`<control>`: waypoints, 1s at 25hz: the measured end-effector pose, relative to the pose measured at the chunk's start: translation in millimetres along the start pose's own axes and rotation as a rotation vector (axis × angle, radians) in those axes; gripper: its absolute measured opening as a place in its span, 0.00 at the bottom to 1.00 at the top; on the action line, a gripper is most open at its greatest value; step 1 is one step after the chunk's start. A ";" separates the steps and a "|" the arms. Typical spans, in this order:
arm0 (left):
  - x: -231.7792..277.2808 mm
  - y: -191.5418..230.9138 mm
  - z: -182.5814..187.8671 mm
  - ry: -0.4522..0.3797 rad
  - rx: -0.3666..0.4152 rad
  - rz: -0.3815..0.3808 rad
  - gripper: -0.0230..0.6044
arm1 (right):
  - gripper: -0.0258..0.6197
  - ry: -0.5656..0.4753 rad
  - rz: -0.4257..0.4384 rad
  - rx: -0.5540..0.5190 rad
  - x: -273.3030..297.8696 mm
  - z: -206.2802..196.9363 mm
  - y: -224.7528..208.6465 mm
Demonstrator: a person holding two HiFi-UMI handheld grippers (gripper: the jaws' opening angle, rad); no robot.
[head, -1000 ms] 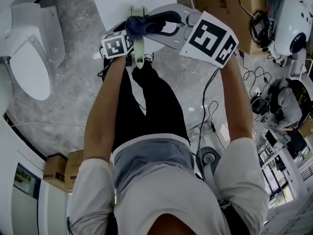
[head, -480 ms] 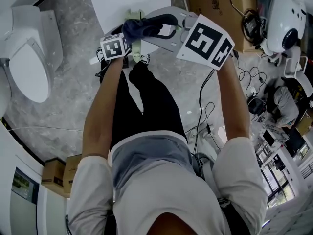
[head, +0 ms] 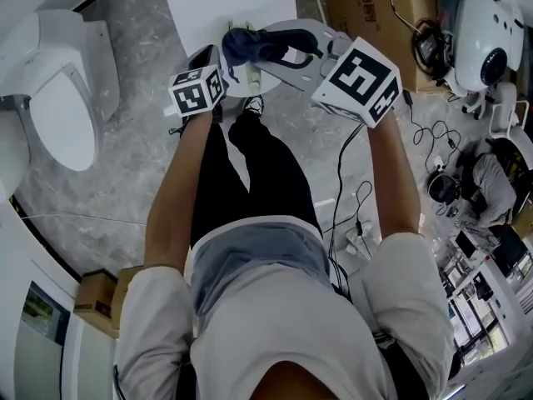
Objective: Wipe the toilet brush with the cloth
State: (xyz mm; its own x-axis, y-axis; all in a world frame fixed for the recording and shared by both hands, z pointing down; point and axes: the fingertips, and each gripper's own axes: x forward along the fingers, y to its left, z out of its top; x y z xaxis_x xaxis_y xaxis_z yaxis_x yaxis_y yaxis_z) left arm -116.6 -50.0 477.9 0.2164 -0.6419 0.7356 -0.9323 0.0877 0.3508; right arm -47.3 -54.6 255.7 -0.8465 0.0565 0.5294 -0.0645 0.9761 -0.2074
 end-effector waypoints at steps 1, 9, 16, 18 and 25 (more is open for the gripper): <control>-7.2 -2.8 4.7 -0.016 0.013 -0.004 0.04 | 0.23 -0.004 -0.029 0.011 -2.7 0.3 -1.7; -73.0 -33.7 50.2 -0.170 0.041 -0.045 0.04 | 0.23 -0.098 -0.206 0.100 -38.7 8.6 -6.1; -142.6 -79.2 86.8 -0.280 0.075 -0.126 0.04 | 0.23 -0.136 -0.281 0.155 -79.8 17.6 13.8; -162.5 -94.0 94.5 -0.310 0.104 -0.140 0.04 | 0.23 -0.155 -0.295 0.169 -96.0 19.1 21.3; -235.4 -135.4 128.0 -0.424 0.148 -0.174 0.04 | 0.23 -0.246 -0.399 0.239 -147.2 39.8 36.3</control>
State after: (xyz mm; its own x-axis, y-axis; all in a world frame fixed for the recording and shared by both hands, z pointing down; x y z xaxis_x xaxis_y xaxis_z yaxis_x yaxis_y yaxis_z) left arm -78.4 -8.3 183.1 0.2643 -0.8943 0.3611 -0.9307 -0.1384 0.3386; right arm 54.0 -35.8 137.5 -0.8283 -0.3891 0.4030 -0.5022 0.8347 -0.2262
